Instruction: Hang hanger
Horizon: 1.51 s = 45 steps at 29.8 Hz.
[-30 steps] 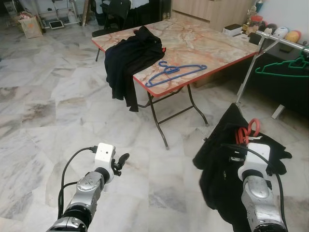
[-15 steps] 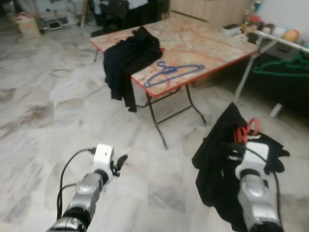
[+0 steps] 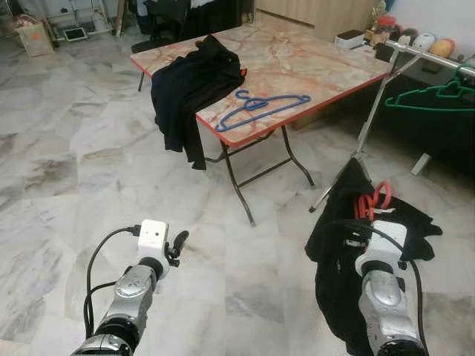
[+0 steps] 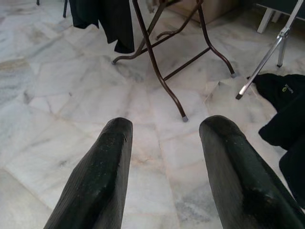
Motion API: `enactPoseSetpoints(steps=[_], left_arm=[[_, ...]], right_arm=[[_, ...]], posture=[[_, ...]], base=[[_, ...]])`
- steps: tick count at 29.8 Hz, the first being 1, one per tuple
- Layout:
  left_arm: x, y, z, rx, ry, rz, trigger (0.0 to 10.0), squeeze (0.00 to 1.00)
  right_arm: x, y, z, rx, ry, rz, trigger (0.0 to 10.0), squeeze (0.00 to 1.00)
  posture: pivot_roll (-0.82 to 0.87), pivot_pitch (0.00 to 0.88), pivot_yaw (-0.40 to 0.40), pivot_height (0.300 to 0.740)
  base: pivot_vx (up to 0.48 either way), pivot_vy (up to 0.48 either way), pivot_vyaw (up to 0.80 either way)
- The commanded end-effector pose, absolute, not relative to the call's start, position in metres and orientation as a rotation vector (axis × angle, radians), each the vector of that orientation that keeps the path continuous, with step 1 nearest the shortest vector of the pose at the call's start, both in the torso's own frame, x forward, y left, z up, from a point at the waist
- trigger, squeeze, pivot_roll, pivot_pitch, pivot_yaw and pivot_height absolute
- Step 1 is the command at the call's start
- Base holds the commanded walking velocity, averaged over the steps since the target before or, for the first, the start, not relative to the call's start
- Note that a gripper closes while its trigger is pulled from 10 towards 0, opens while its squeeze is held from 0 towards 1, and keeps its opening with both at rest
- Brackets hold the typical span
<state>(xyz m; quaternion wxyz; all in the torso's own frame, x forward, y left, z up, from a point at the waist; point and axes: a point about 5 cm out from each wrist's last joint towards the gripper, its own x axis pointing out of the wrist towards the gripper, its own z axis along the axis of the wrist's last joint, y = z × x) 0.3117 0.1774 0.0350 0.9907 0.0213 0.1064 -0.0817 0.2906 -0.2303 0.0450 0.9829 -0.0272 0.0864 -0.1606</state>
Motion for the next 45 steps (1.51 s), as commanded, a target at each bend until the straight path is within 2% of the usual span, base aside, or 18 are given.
enactPoseSetpoints(steps=[1,42,45], left_arm=[[0.314,0.180,0.038,0.033,0.198,-0.152,10.0,0.00],[0.317,0.167,0.043,0.030,0.158,-0.222,10.0,0.00],[0.319,0.166,0.045,0.060,0.149,-0.227,10.0,0.00]], right_arm=[[0.297,-0.230,0.055,-0.054,0.118,-0.324,10.0,0.00],[0.297,-0.227,0.057,-0.068,0.077,-0.344,10.0,0.00],[0.299,-0.227,0.058,-0.070,0.076,-0.342,10.0,0.00]], posture=[[-0.06,0.000,0.013,0.740],[-0.06,0.000,0.032,0.740],[-0.07,0.000,0.031,0.740]], base=[[0.000,0.000,-0.51],[0.000,0.000,-0.80],[0.000,-0.480,-0.80]])
